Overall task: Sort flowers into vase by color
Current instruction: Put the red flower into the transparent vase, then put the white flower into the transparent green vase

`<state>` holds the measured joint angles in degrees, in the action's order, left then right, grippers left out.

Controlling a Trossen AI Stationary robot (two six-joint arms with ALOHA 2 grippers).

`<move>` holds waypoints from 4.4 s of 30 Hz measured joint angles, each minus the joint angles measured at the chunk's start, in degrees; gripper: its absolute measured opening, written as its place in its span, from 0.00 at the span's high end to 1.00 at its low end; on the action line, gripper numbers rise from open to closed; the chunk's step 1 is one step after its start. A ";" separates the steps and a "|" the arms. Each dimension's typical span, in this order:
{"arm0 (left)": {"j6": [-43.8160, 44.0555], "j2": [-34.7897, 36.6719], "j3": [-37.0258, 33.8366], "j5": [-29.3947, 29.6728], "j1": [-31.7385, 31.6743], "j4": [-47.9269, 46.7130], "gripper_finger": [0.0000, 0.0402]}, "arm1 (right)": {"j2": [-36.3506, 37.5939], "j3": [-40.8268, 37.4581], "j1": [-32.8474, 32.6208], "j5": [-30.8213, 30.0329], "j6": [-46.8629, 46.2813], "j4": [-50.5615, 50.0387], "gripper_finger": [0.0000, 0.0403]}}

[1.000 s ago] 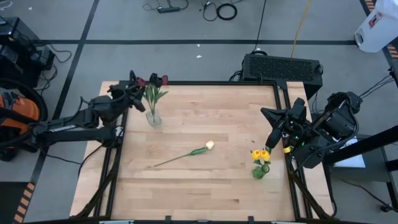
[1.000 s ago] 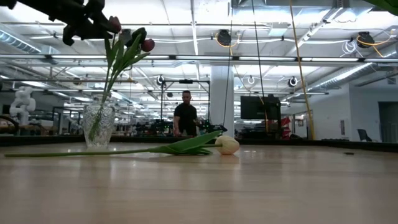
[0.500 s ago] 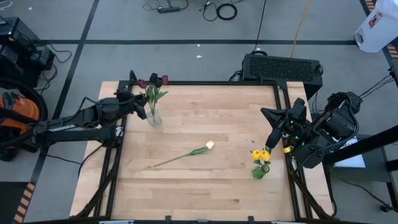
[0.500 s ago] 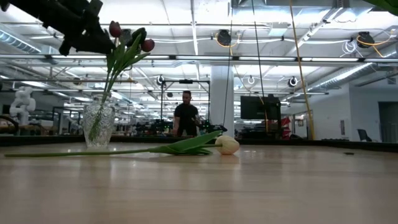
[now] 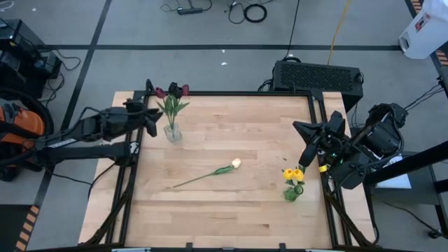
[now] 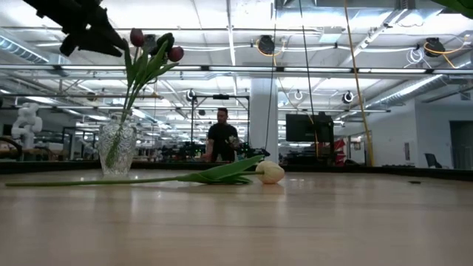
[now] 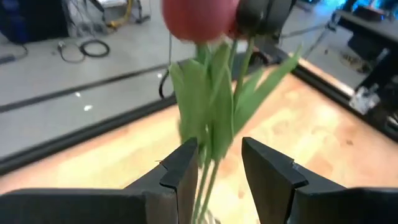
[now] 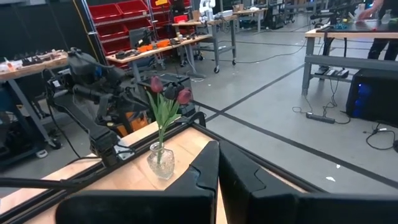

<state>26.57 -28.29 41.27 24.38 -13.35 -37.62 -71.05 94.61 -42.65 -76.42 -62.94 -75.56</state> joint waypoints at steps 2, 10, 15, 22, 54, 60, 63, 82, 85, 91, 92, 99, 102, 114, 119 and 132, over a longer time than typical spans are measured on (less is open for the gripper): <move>0.10 0.00 0.69 -2.14 -0.02 -2.05 0.67 | 0.00 0.02 0.06 0.00 0.20 0.78 0.99; -1.43 0.00 2.60 -13.70 -0.02 -2.52 0.67 | -0.22 0.02 6.31 5.27 8.85 10.20 0.99; -2.44 -0.01 2.78 -21.44 -0.01 -2.44 0.67 | -2.40 -0.01 10.98 13.25 20.25 20.43 0.99; -2.88 -0.37 2.78 -32.23 0.71 -2.33 0.67 | -3.62 -0.01 13.79 23.90 28.78 25.01 0.99; 5.41 -41.13 5.79 -20.80 20.39 26.45 0.67 | 8.28 0.00 11.63 33.22 12.13 -9.69 1.00; -4.02 -53.31 13.49 -19.99 22.62 26.79 0.70 | 8.26 0.00 11.63 33.36 14.51 -10.27 1.00; -8.82 -58.58 16.69 -18.84 23.12 26.67 0.70 | 8.44 0.01 11.63 35.58 14.26 -11.75 1.00; -1.38 -80.88 23.28 -19.73 20.97 26.53 0.71 | 8.48 -0.01 11.63 40.81 14.15 -12.46 1.00; -1.36 -82.78 23.29 -22.87 20.97 26.82 0.71 | 8.48 0.02 11.63 40.80 14.15 -12.48 1.00; 1.70 -84.92 23.56 -23.25 21.35 27.45 0.71 | 8.48 -0.01 11.63 40.79 14.24 -12.62 1.00; 2.33 -85.22 23.56 -23.43 21.25 27.49 0.71 | 8.48 0.01 11.63 40.79 14.34 -12.62 1.00; 0.11 -85.41 23.39 -22.32 21.03 26.92 0.94 | 8.48 0.01 11.63 40.77 14.78 -12.62 1.00; 0.12 -85.48 23.32 -22.61 20.77 26.95 0.98 | 8.48 0.00 11.63 40.76 15.33 -12.63 1.00; 0.25 -81.54 23.31 -18.10 20.87 27.12 0.99 | 10.50 -0.01 11.63 40.45 18.23 -8.81 1.00; -3.04 -80.53 25.95 -16.55 21.07 27.71 1.00 | 13.23 -0.01 11.37 43.51 27.15 5.63 1.00; -6.48 -80.43 30.67 -16.38 21.38 27.47 1.00 | 11.62 0.02 8.64 54.38 18.80 12.76 1.00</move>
<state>20.09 -108.73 71.95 7.99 8.03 -10.14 -59.42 94.63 -34.02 -22.05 -44.14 -62.81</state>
